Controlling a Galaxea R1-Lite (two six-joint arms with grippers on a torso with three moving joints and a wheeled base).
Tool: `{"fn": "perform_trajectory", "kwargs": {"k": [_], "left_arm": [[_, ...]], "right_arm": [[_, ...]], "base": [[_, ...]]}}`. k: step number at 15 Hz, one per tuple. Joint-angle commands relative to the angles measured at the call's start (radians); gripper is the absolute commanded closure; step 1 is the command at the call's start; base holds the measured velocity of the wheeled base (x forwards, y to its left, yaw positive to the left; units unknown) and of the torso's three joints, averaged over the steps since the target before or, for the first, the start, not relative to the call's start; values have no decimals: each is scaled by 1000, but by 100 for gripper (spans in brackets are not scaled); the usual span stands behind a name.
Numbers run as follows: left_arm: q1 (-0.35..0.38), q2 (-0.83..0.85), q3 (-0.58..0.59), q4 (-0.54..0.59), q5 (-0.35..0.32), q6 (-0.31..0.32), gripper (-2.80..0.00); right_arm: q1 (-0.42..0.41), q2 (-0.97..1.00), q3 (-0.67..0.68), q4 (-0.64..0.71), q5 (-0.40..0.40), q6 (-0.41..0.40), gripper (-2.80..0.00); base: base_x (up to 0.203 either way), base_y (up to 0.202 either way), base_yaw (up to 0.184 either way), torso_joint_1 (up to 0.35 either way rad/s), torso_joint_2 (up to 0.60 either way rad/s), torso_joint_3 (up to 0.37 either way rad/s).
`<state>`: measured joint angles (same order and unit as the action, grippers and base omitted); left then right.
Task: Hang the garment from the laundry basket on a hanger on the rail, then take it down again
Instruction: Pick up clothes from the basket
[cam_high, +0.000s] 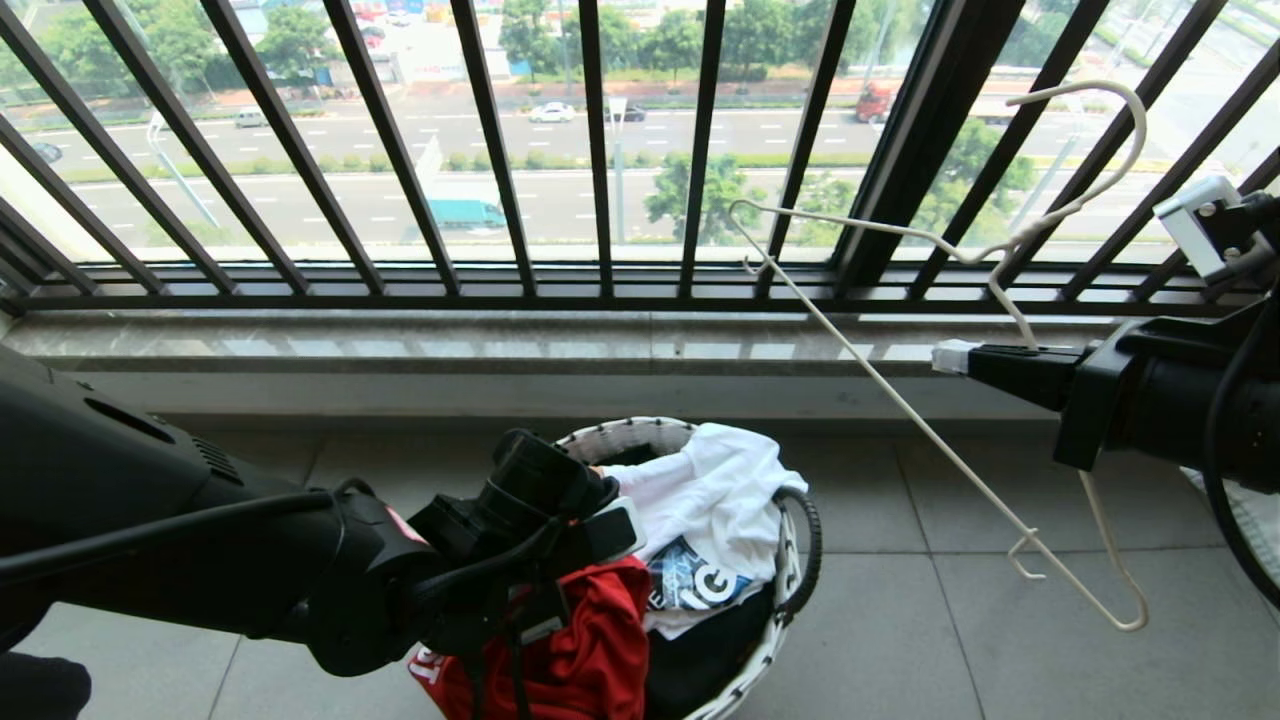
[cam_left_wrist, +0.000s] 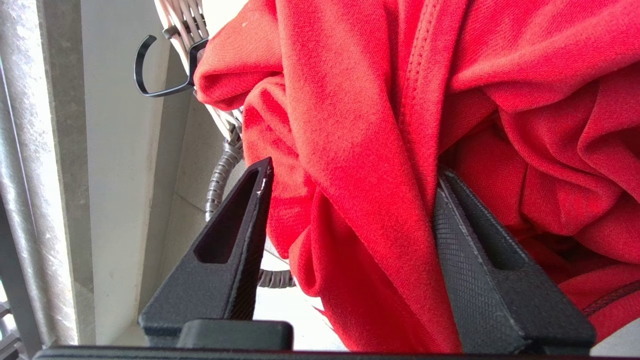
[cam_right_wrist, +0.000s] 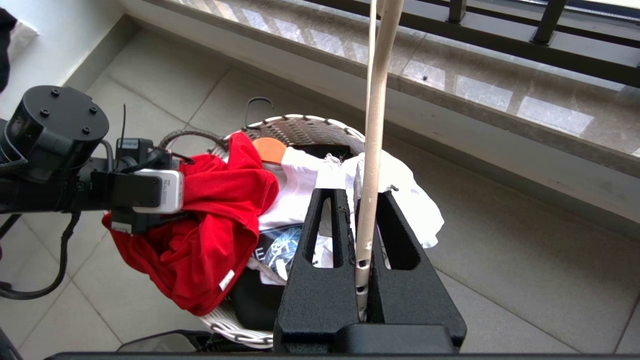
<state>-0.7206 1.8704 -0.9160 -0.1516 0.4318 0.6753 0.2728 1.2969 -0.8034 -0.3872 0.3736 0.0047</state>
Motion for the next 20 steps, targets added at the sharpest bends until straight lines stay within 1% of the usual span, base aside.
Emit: {"fn": "perform_trajectory", "kwargs": {"k": [1, 4, 6, 9, 11, 12, 15, 16, 19, 20], "left_arm": [[0, -13, 3, -1, 2, 3, 0], [1, -15, 7, -2, 6, -4, 0], [-2, -23, 2, -31, 8, -26, 0], [-5, -26, 18, -267, 6, -54, 0], [-9, -75, 38, -325, 3, -67, 0], [-12, -108, 45, -333, 2, -94, 0], [-15, -222, 55, -336, -5, -227, 0], [-14, -259, 64, -332, -9, -256, 0], [-15, -374, 94, -325, -79, -306, 0], [-24, -410, 90, -318, -102, -313, 0]], "right_arm": [[0, -1, 0, -3, 2, 0, 0], [2, -1, 0, -2, 2, 0, 0], [2, -1, 0, -4, 2, 0, 0], [2, 1, 0, -2, 2, 0, 0], [2, 4, -3, -2, 1, 0, 0], [0, 4, -3, -2, -1, 0, 0], [0, 7, -7, -2, -3, 1, 0], [0, 7, -7, -2, -4, 1, 0], [0, 9, -8, -2, -5, 1, 0], [0, 13, -11, -2, -5, 2, 0]], "base": [[0, 0, 0, 0, 0, 0], [0, 0, 0, 0, 0, 0], [0, 0, 0, 0, 0, 0], [0, 0, 0, 0, 0, 0], [0, 0, 0, 0, 0, 0], [0, 0, 0, 0, 0, 0], [0, 0, 0, 0, 0, 0], [0, 0, 0, 0, 0, 0], [0, 0, 0, 0, 0, 0], [0, 0, 0, 0, 0, 0]]}}
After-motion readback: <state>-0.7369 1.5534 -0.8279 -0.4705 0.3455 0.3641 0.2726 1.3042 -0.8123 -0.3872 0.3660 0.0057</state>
